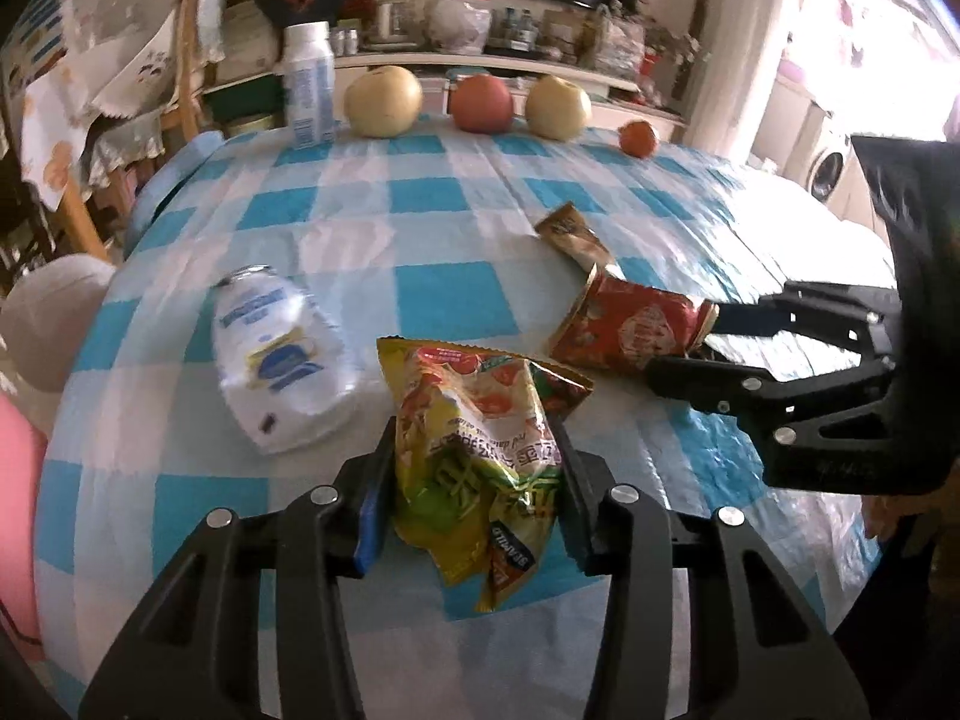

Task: Collect trash
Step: 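Grasp the yellow-green snack bag with the left tool while the right tool grasps the red wrapper, then carry the snack bag and red wrapper over the pink basin and open both tools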

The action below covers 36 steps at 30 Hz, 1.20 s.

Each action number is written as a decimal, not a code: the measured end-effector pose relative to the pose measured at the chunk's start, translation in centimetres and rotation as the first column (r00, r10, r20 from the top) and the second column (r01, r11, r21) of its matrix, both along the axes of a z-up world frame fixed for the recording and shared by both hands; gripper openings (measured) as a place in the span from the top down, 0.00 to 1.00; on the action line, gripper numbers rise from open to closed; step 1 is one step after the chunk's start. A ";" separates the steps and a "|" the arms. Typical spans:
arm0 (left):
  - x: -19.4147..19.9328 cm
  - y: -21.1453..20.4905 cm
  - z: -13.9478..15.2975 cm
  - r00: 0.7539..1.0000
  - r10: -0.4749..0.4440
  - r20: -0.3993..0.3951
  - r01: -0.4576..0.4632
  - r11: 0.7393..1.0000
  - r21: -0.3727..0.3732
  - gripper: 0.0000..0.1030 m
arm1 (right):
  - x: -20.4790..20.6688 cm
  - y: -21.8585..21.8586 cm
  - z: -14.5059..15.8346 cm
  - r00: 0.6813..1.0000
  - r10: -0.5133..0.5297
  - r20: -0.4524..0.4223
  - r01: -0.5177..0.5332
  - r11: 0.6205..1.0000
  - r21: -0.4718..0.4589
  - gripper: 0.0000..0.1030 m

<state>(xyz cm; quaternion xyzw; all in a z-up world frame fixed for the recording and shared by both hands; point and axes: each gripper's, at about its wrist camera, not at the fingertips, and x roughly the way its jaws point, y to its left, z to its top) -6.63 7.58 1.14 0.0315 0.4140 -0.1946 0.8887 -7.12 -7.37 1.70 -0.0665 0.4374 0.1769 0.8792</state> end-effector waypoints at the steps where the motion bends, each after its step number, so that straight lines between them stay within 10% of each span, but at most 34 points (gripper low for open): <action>1: 0.0 0.4 0.2 1.000 0.008 0.006 -0.008 1.000 -0.011 0.54 | 0.1 0.0 0.0 1.000 0.000 -0.001 0.000 1.000 -0.002 0.65; 8: -0.1 2.1 1.7 0.999 0.019 0.040 -0.016 0.997 -0.070 0.55 | 0.1 0.6 0.2 1.000 -0.005 0.030 0.006 1.000 -0.019 0.68; 10: -0.2 2.5 2.1 0.998 0.023 0.051 -0.019 0.996 -0.086 0.55 | 0.0 0.9 0.5 0.998 -0.008 0.062 0.010 1.000 -0.026 0.47; 18: 0.0 4.8 3.6 0.995 0.065 0.081 -0.052 0.988 -0.148 0.55 | 1.3 2.1 0.9 0.991 -0.027 0.132 0.037 0.997 -0.074 0.20; 24: 0.2 6.5 4.2 0.991 0.104 0.087 -0.088 0.982 -0.168 0.55 | 2.9 3.0 0.5 0.993 -0.019 0.117 0.024 0.999 -0.043 0.20; 27: 0.3 7.4 4.3 0.988 0.126 0.085 -0.109 0.978 -0.180 0.54 | 3.5 3.7 -0.1 0.995 -0.011 0.100 0.018 0.998 -0.065 0.43; 36: 0.5 9.8 4.8 0.979 0.192 0.076 -0.171 0.960 -0.221 0.54 | 3.4 3.8 0.1 0.997 -0.024 0.080 0.025 1.000 -0.012 0.61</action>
